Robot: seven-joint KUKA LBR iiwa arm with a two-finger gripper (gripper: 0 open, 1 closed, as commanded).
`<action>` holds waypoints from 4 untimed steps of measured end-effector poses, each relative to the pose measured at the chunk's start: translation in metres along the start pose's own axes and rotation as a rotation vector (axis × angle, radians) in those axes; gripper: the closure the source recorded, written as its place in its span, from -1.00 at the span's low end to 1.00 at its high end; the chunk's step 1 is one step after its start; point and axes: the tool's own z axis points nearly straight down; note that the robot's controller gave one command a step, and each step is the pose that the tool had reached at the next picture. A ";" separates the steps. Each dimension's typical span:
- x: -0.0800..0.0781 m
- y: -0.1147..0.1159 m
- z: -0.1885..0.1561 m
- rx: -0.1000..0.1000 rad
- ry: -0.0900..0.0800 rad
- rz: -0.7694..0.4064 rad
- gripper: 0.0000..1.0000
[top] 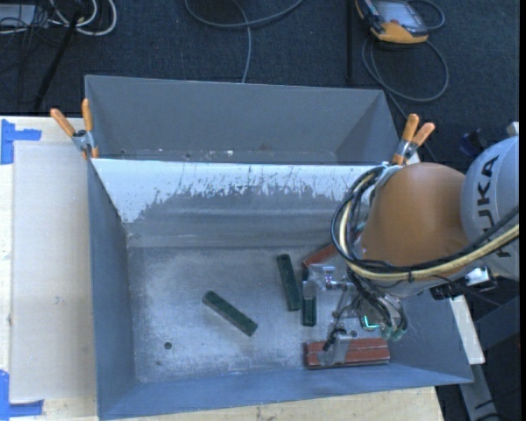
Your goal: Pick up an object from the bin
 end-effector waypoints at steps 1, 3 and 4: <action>-0.096 -0.075 0.023 0.003 -0.013 -0.017 -1.00; -0.133 -0.065 0.109 0.000 -0.010 -0.093 1.00; -0.133 -0.066 0.109 0.000 -0.010 -0.092 -1.00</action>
Offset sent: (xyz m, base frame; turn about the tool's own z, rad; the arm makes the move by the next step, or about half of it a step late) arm 0.0936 -0.0714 -0.0229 -0.0205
